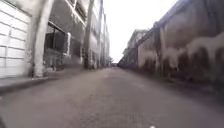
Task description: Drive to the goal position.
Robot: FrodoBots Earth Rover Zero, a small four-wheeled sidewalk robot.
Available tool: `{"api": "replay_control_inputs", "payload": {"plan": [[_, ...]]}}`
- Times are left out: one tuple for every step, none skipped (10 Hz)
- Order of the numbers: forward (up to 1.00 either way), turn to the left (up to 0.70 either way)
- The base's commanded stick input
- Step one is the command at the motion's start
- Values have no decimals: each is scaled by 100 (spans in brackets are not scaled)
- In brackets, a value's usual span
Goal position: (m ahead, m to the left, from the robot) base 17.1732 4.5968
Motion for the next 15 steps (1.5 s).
{"api": "replay_control_inputs", "payload": {"plan": [[50,0],[50,0],[50,0],[50,0],[50,0],[50,0],[50,0],[50,0],[50,0],[50,0],[50,0],[50,0],[50,0],[50,0],[50,0]]}}
